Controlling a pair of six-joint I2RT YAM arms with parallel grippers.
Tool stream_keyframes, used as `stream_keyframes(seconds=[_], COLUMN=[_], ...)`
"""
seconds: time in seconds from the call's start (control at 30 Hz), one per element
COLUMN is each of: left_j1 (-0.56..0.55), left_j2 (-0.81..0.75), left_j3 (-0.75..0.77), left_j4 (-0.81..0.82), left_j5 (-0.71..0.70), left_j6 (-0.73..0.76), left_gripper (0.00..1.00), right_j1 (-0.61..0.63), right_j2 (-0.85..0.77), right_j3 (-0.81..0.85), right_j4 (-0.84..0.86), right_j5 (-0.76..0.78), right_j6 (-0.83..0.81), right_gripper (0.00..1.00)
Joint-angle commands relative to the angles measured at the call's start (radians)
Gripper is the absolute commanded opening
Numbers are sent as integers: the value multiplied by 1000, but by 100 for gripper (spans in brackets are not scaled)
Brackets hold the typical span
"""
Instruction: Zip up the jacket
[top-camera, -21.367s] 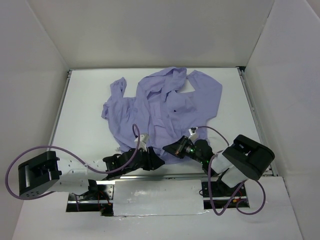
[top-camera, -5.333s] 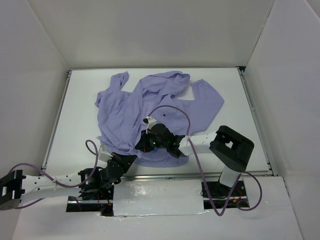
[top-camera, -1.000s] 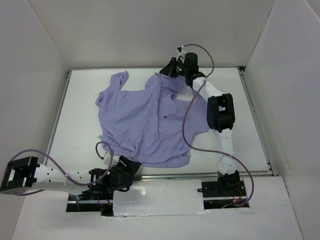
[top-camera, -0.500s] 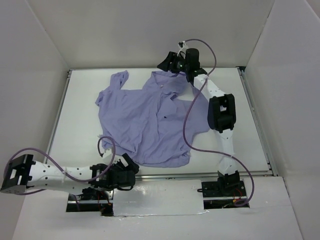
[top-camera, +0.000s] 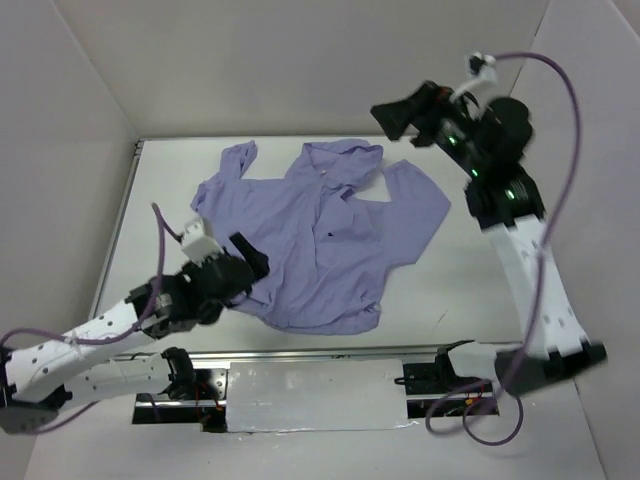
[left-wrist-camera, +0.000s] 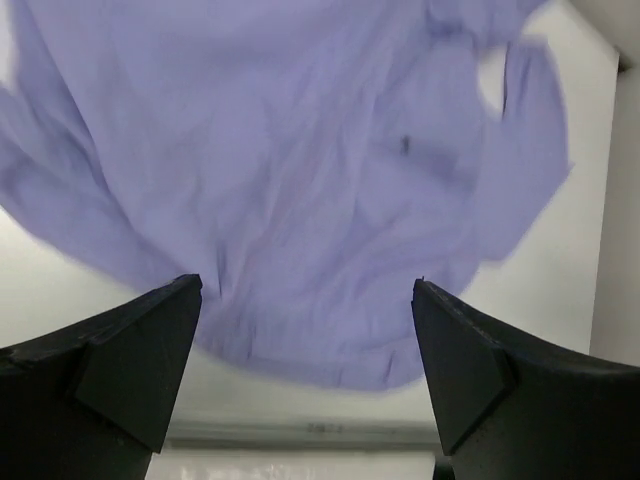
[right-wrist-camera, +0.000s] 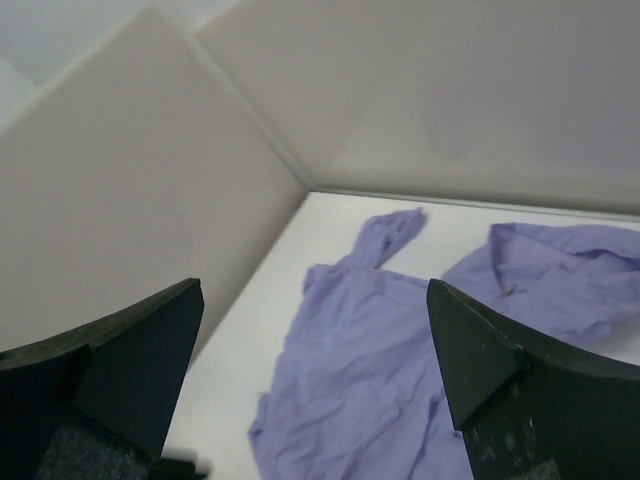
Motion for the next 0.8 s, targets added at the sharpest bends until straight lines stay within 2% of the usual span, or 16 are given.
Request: stream_keyframes(seconds=[0.0,0.03,0.07,0.1,0.17,0.27,0.33,0.5,0.77], left_j1=[348,441,522,678,842,955,980,983,983], left_j2=[-36,-21,1,42,68,47,18,-154,-352], left_j3=[118,162,205,292,391,436,434,398,321], left_j4=[266,261,251,207,164,121,96,29,-82], left_j5=[148,249,297,339,407,390,343,250,252], left_j6=[644,687,733,795,873,947,965,1014,1007], left_gripper=[99,99,99,99,99,99,99,100,99], right_j1=[8,10,10,10,8,8,8,10,10], right_j2=[-211,-323,-375,-428,-582,-771,-856,-931,-1057], right_j3=[-196,-227,-280,-303,-372,-457,-460,-390,-452], right_j4=[-125,-173,-202,-258,-343,-382,-444,-657,-739], right_j5=[-46,-26,-6,47,112,172,192,260,310], right_j6=[12,10,9,5,-1,-21,-30,-93,-111], right_gripper=[100,100,100,100,100,100,100,100,100])
